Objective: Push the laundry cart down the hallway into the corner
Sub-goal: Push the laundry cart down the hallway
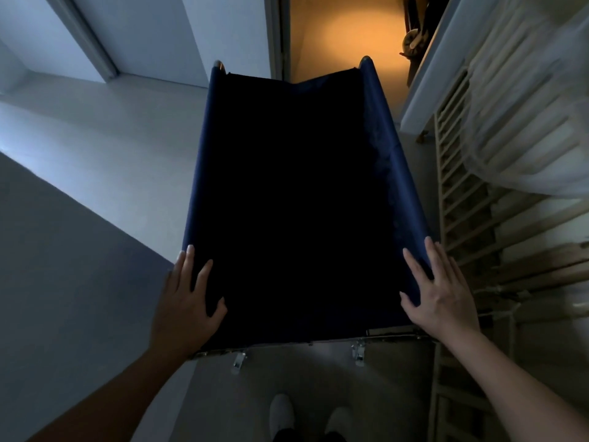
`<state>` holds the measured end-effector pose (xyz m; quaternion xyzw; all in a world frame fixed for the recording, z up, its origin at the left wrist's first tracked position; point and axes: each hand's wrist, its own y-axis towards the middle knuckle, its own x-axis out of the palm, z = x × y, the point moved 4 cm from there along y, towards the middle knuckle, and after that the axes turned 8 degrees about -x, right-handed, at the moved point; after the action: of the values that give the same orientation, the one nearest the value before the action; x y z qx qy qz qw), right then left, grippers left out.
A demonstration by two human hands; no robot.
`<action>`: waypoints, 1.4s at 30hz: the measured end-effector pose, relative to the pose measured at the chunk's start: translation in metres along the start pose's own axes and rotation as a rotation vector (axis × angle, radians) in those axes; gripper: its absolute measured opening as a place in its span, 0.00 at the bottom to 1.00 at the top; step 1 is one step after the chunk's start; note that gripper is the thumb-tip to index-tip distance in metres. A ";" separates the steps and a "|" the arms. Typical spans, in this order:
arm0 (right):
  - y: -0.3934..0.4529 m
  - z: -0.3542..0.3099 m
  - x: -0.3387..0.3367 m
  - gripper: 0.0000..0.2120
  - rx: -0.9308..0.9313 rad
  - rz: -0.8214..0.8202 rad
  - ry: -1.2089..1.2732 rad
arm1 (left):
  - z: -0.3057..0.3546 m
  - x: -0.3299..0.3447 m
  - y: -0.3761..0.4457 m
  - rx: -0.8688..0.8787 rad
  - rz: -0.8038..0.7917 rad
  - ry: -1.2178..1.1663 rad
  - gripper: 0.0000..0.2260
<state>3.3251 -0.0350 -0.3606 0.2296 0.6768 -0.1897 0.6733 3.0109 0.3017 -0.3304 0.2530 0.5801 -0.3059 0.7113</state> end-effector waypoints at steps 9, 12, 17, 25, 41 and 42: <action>0.075 0.030 0.009 0.50 -0.082 0.033 0.030 | 0.007 0.008 0.050 -0.047 0.034 0.030 0.33; 0.104 0.039 0.008 0.48 -0.115 0.033 0.035 | 0.009 0.010 0.066 -0.072 0.047 0.049 0.33; 0.144 0.048 0.006 0.46 -0.162 0.034 0.049 | 0.012 0.012 0.090 -0.157 0.026 0.083 0.36; 0.196 0.061 0.012 0.48 -0.241 0.013 0.056 | 0.018 0.010 0.116 -0.280 -0.022 0.088 0.39; 0.336 0.061 0.015 0.49 -0.379 -0.055 0.052 | 0.017 0.004 0.179 -0.433 0.007 0.036 0.38; 0.348 0.060 0.015 0.48 -0.392 -0.062 0.049 | 0.016 0.004 0.184 -0.447 0.010 0.029 0.38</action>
<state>3.5715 0.2181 -0.3588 0.0779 0.7237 -0.0694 0.6822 3.1560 0.4159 -0.3304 0.0963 0.6422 -0.1625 0.7429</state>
